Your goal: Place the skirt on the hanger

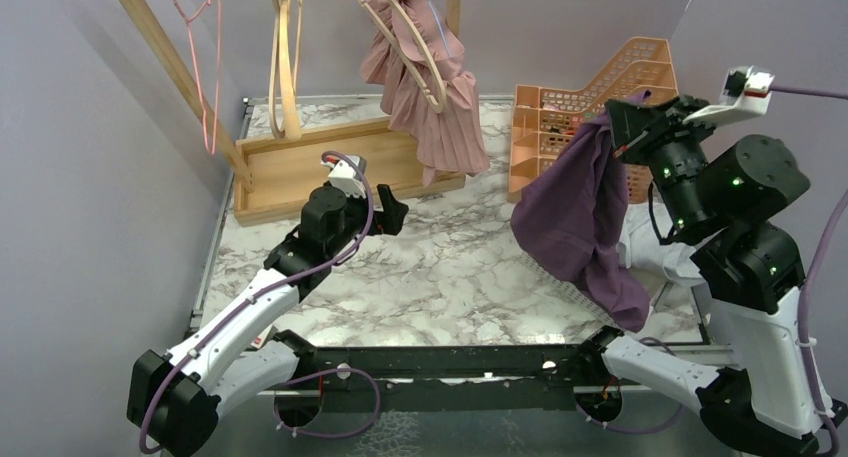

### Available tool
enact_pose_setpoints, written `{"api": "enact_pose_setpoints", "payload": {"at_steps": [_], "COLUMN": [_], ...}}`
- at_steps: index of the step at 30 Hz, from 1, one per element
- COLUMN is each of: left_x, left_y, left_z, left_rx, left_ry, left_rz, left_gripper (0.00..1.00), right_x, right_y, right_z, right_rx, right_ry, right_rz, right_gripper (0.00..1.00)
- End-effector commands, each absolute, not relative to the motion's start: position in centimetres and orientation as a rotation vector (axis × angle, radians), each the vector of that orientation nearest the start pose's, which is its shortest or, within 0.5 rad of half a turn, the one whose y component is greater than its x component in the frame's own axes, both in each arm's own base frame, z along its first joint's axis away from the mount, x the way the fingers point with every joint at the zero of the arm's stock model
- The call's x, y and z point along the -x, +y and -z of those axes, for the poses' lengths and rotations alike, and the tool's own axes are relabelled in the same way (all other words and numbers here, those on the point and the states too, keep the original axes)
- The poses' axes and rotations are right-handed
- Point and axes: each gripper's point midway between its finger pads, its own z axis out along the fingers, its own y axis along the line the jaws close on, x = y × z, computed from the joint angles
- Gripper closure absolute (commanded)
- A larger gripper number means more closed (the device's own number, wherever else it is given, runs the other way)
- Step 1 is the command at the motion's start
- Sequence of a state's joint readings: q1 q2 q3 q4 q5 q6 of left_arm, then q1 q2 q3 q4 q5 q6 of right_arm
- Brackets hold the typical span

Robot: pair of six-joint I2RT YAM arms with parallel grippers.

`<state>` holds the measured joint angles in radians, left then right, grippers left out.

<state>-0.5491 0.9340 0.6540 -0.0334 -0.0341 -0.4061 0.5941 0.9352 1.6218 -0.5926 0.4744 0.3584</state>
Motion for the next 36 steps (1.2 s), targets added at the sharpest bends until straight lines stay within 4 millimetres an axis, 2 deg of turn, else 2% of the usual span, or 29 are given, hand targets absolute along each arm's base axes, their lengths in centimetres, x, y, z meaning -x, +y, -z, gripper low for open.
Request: {"api": "enact_pose_setpoints", "payload": {"at_steps": [1,5,8,11,13,15,17,19,21,23,24,26,28,31,34,36], "left_x": [-29.6,-30.1,-30.5,-30.8,-30.8,-30.7,-30.5,-30.2,-30.1,-29.9,-29.8,-29.7,-29.7,-29.5,-29.1,-28.8], "left_y": [-18.2,-17.4,-16.2,-15.1,-14.7,-14.4,-14.3,-14.2,-13.9,-13.4,-13.2,-12.6,-12.3,-12.9,-14.6,-15.3], "left_z": [-22.9,-23.5,-23.9,-24.0,-24.0,-24.0,-23.5,-23.1,-22.6,-22.0,-21.8,-21.3,-20.9,-20.5,-20.1,-19.8], "left_rx": [-0.083,-0.031,0.035,0.073,0.087,0.100,0.105,0.115,0.124,0.138,0.143,0.160,0.164,0.121,0.061,0.042], "left_ry": [1.879,1.874,1.871,1.874,1.877,1.880,1.894,1.906,1.914,1.921,1.925,1.932,1.939,1.953,1.967,1.972], "left_rz": [0.585,0.549,0.494,0.440,0.421,0.416,0.415,0.416,0.408,0.390,0.379,0.348,0.329,0.356,0.447,0.495], "left_gripper": [0.05,0.06,0.06,0.06,0.07,0.07,0.07,0.07,0.07,0.08,0.07,0.07,0.07,0.07,0.08,0.09], "right_x": [-22.3,-21.1,-20.7,-19.9,-19.9,-20.1,-20.3,-20.8,-20.7,-20.1,-19.8,-19.7,-21.0,-24.3,-27.7,-29.1], "right_y": [11.8,14.5,17.2,20.1,21.9,23.6,25.1,26.3,27.3,27.3,27.1,26.3,25.1,22.3,18.0,15.5], "right_z": [-59.8,-63.0,-64.3,-64.7,-63.7,-61.4,-57.5,-51.5,-44.1,-37.1,-34.0,-29.7,-27.7,-27.3,-27.1,-25.9], "right_rx": [0.021,0.172,0.291,0.419,0.496,0.574,0.650,0.700,0.768,0.801,0.802,0.754,0.620,0.349,0.048,-0.096], "right_ry": [1.247,1.173,1.147,1.134,1.152,1.199,1.279,1.425,1.604,1.791,1.876,2.004,2.081,2.094,2.081,2.109], "right_rz": [-0.609,-0.705,-0.793,-0.909,-0.968,-1.019,-1.062,-1.102,-1.144,-1.163,-1.161,-1.122,-1.016,-0.796,-0.516,-0.331], "right_gripper": [0.99,0.99,0.99,0.99,0.99,0.99,0.99,0.94,0.80,0.64,0.56,0.45,0.39,0.37,0.36,0.34]}}
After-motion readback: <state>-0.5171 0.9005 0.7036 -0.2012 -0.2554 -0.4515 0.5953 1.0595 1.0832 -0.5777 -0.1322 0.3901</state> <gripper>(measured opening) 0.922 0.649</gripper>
